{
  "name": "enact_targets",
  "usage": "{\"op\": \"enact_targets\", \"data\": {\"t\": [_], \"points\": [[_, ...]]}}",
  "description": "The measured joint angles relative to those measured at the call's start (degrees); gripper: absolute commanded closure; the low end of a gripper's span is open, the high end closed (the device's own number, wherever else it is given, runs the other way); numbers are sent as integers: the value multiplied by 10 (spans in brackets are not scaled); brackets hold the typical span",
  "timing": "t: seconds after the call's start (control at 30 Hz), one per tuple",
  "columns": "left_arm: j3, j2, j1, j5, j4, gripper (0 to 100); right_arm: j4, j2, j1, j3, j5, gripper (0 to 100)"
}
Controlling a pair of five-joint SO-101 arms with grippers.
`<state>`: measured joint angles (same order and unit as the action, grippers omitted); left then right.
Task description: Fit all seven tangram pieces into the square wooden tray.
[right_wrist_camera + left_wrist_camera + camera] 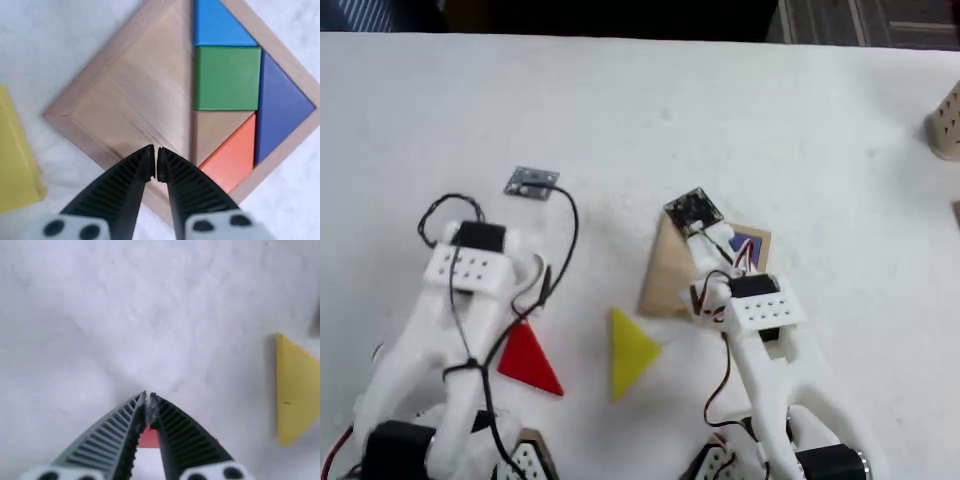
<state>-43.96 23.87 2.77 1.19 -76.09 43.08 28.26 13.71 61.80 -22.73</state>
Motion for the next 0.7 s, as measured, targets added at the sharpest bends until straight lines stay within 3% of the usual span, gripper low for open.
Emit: {"op": "enact_targets", "data": {"t": [0.17,0.7], "points": [[-20,30,-1,55,-21,980,0,0,-1,0,0,978],[-22,141,-1,98,-97,980,0,0,-1,0,0,978]]}}
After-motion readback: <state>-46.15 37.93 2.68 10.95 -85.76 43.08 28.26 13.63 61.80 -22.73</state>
